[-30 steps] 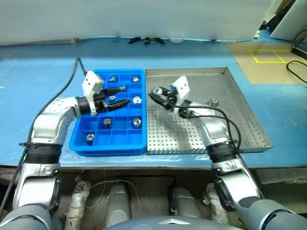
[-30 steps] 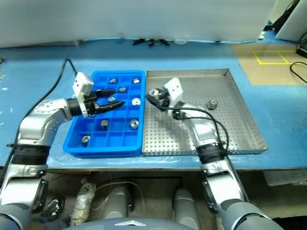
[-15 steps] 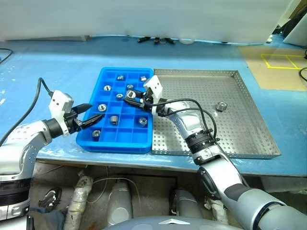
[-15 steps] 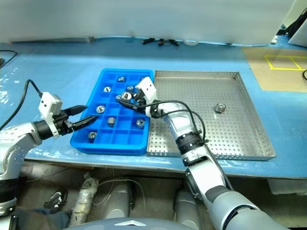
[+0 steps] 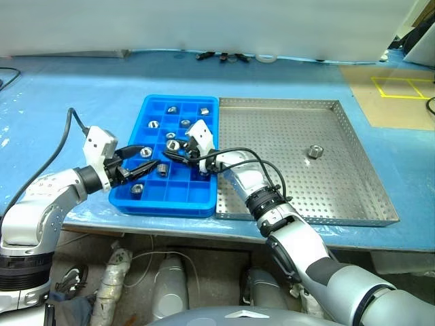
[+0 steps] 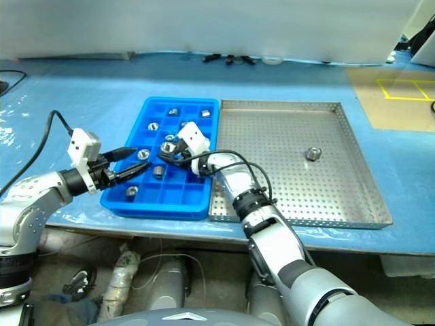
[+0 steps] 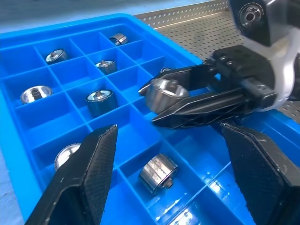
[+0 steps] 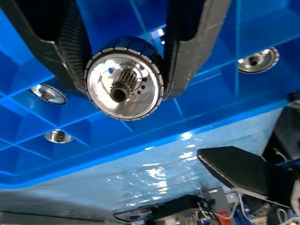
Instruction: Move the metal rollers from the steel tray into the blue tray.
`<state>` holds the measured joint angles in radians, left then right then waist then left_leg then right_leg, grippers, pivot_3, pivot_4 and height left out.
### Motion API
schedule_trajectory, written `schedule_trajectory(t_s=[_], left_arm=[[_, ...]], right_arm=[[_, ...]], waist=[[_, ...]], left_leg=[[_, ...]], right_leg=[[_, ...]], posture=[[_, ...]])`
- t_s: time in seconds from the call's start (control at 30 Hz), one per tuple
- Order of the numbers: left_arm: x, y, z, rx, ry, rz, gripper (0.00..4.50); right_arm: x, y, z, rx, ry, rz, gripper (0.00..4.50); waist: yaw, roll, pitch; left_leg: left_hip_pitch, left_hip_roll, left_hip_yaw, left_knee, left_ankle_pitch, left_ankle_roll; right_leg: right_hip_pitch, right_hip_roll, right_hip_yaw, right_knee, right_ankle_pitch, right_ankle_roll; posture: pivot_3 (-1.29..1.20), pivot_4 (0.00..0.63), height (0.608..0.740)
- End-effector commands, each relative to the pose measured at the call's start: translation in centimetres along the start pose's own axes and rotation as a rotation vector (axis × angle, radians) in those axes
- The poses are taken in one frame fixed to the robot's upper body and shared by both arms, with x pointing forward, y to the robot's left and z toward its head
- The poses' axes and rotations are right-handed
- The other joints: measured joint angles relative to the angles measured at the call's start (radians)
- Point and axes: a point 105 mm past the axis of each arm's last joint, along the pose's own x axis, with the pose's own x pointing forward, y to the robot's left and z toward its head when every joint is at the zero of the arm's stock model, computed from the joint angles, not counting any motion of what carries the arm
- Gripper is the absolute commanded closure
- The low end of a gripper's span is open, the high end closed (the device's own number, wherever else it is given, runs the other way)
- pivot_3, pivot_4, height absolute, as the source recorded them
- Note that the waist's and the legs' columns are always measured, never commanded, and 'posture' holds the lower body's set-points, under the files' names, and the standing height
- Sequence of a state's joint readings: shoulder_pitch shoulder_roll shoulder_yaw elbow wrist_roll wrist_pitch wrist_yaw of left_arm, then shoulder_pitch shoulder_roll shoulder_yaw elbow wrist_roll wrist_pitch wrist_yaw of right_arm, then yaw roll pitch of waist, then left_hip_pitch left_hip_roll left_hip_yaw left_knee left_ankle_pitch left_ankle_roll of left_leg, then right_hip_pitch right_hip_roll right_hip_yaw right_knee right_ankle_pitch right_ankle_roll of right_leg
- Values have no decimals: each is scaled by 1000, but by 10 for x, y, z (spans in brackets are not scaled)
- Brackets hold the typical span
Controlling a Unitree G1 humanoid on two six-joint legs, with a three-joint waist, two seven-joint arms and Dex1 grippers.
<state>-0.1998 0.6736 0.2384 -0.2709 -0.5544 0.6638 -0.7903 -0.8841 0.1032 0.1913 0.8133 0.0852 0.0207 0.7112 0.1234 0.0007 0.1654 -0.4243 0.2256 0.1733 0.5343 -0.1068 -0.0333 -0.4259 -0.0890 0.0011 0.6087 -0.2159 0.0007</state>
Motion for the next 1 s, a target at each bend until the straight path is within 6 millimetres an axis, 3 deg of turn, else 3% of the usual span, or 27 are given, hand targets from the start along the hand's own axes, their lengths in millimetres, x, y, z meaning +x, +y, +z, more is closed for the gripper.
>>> schedule_trajectory(t_s=[0.03, 0.17, 0.27, 0.4, 0.53, 0.63, 0.83, 1.0], left_arm=[[2, -3, 11, 26, -25, -23, 754], [5, -4, 11, 24, -21, -39, 754], [8, -5, 11, 25, -21, -56, 754], [18, -9, 19, 37, -45, -101, 754], [41, -17, 31, 55, -90, -174, 754], [70, -29, 43, 65, -133, -265, 754], [118, -64, 57, 71, -184, -453, 754], [136, -82, 68, 90, -211, -545, 754]], right_arm=[[1, -12, 16, -50, -41, -65, 1123], [-9, -26, 18, -62, -53, -110, 33], [-19, -30, 20, -68, -63, -110, 33], [-46, -45, 37, -68, -131, -178, 33], [-91, -68, 52, -91, -169, -303, 33], [-138, -98, 47, -109, -131, -476, 33], [-222, -151, 9, -77, 12, -849, 33], [-255, -168, -10, -47, 38, -1007, 33]], waist=[[-1, 0, 0], [0, 0, 0], [-1, 0, 0], [0, 0, 0], [0, 0, 0], [1, 0, 0], [-32, -1, 0], [-85, -1, 0]], left_leg=[[0, 0, 0, 0, 0, 0], [0, 0, 0, 0, 0, 0], [0, 0, 0, 1, 0, 0], [0, 0, 0, 1, 1, -1], [0, -1, 0, 2, 2, -4], [1, -1, 0, 3, 3, -4], [2, -2, 1, 7, 3, -4], [2, -2, 2, 7, 2, -2]], right_leg=[[0, 0, 0, 0, 0, 0], [0, 0, 0, 0, 0, 0], [0, 0, 0, 0, 0, 0], [0, 0, 0, 1, 0, 0], [1, 0, 1, 1, 0, 0], [3, 0, 1, 2, 1, 1], [4, 0, 3, 2, 1, 2], [3, 0, 2, 1, 1, 2]], posture=[[170, 150, 740], [149, 150, 740], [136, 150, 740], [89, 150, 740], [20, 150, 740], [-29, 150, 740], [-155, 150, 740], [-209, 150, 740]])
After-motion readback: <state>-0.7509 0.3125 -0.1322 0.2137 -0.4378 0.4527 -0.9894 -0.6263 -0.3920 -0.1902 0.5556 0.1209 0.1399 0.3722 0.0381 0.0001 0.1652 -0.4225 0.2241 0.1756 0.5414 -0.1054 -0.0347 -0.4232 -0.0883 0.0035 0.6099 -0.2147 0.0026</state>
